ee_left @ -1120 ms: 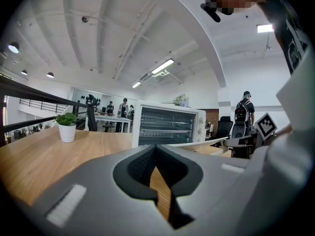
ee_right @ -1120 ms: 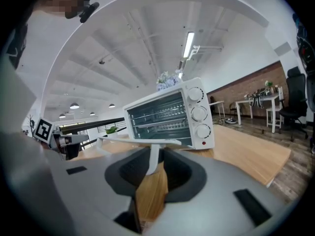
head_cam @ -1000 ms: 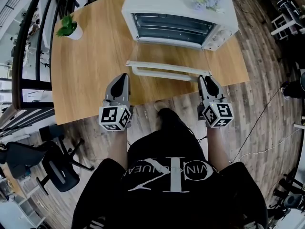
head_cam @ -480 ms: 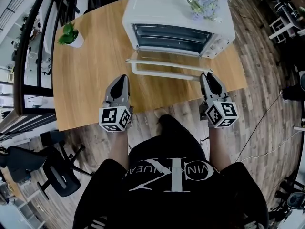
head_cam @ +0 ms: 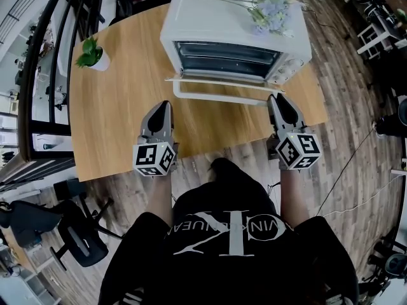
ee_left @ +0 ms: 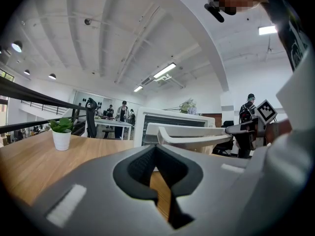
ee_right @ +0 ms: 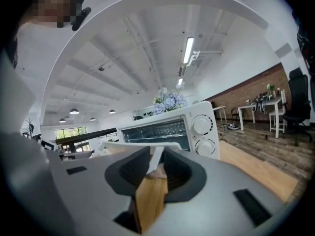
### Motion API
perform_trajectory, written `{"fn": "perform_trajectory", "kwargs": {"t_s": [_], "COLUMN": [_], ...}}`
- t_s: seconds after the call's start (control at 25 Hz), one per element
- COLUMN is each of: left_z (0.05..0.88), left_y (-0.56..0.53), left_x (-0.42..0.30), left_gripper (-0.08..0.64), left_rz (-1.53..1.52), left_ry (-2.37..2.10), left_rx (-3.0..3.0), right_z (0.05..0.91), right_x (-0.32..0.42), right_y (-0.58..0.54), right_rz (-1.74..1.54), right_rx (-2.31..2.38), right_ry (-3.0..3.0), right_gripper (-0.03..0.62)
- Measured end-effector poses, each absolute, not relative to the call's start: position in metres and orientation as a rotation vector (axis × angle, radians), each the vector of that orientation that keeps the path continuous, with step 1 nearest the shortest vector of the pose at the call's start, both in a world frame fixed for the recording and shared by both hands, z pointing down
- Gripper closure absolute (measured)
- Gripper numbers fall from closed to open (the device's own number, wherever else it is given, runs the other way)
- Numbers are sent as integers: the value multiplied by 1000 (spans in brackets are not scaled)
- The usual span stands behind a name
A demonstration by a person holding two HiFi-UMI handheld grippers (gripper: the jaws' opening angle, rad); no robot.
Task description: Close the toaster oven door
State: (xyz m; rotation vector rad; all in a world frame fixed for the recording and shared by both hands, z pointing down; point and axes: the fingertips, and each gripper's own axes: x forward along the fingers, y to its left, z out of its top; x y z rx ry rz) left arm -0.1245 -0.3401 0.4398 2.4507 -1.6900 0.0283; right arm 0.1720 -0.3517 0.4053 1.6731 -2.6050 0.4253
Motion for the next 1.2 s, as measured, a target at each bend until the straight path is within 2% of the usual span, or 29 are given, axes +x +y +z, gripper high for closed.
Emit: {"fn": "perform_trajectory", "kwargs": {"t_s": [1.2], "left_z": [431], "left_y": [-378], "left_x": [-128], "left_gripper": [549], "left_rz": [-4], "left_ry": [-1722], "left_rx": [2435], "right_z": [371], "right_x": [178], "right_y": [-406], "right_rz": [398], "right_rx": [1727], "right_ry": [-2632], "right_gripper": [512]}}
